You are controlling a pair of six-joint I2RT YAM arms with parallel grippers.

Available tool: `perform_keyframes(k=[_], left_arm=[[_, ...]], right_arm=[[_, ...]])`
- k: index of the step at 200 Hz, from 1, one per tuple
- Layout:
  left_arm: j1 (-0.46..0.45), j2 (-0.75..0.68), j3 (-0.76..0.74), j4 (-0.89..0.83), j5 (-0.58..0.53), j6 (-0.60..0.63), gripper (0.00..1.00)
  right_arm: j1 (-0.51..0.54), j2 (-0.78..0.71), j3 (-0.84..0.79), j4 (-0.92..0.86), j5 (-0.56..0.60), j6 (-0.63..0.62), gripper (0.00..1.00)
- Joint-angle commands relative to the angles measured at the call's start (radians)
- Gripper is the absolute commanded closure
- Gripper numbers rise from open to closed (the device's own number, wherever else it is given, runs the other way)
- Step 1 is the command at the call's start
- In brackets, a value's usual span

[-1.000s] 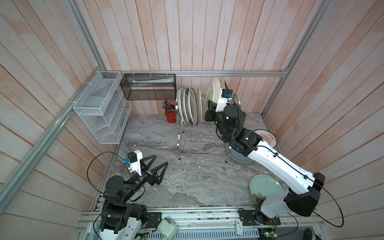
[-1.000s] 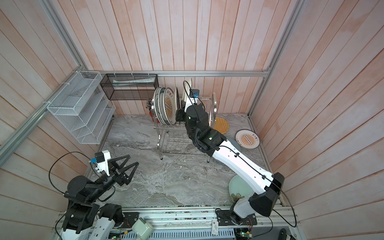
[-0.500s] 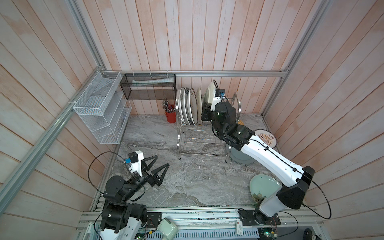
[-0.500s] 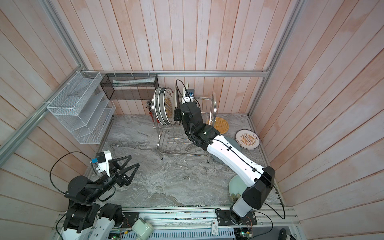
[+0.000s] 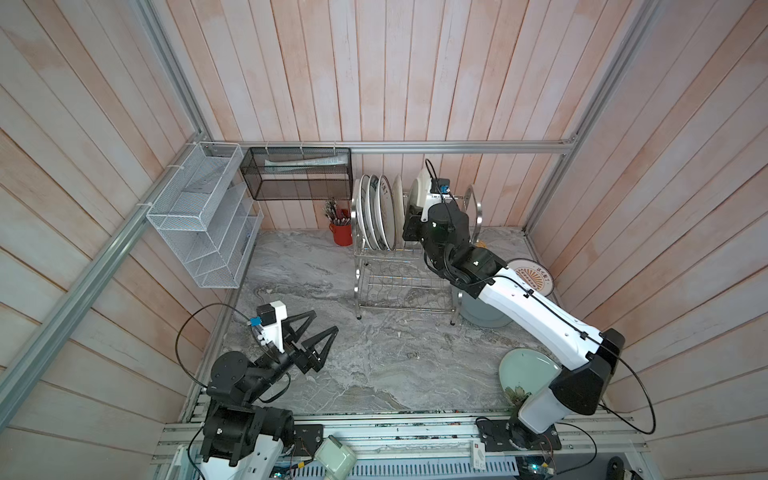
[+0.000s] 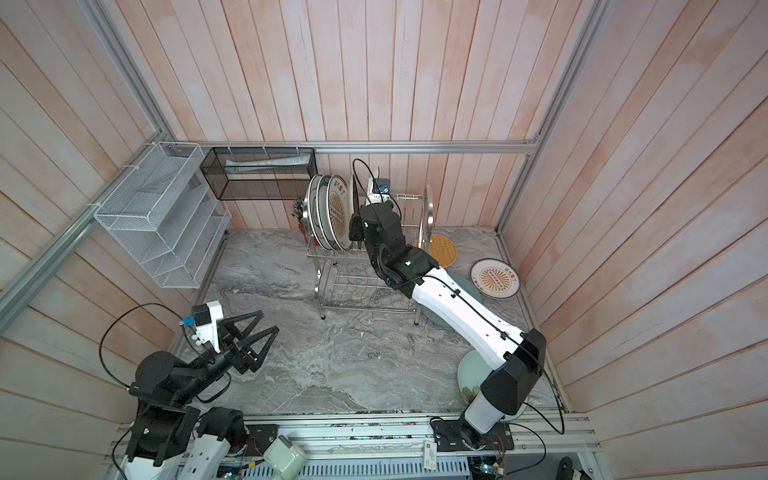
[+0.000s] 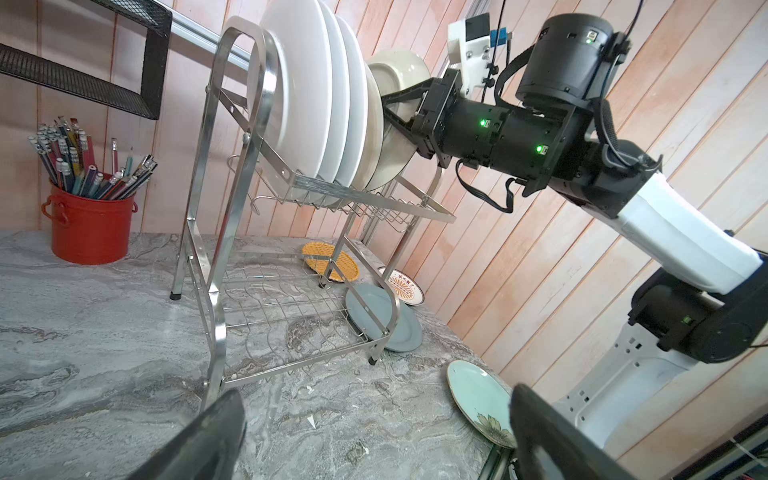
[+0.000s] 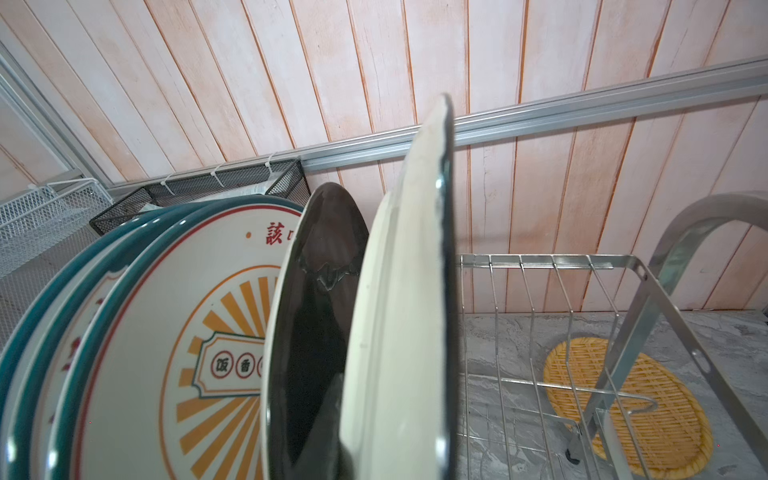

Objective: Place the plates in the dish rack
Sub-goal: 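Lower the cream plate into the upper rack slot beside the dark plate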

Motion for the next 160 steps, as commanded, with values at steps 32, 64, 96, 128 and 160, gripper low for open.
perform_keyframes(k=[32, 64, 96, 128, 160], left_arm=[[0.006, -0.013, -0.010, 0.019, 0.008, -0.008, 0.00], [0.006, -0.019, -0.011, 0.019, 0.007, -0.009, 0.00], [0.006, -0.026, -0.011, 0.019, 0.009, -0.011, 0.00], [0.006, -0.030, -0.011, 0.016, 0.006, -0.010, 0.00], [0.006, -0.036, -0.011, 0.016, 0.005, -0.011, 0.00]], right_arm=[[-0.003, 0.019, 0.070, 0.057, 0.073, 0.027, 1.00], [0.011, 0.038, 0.069, 0.043, 0.115, 0.020, 1.00], [0.030, 0.070, 0.098, 0.005, 0.189, 0.028, 1.00], [0.059, 0.094, 0.107, -0.012, 0.273, 0.002, 1.00], [0.067, 0.094, 0.097, -0.023, 0.256, -0.003, 1.00]])
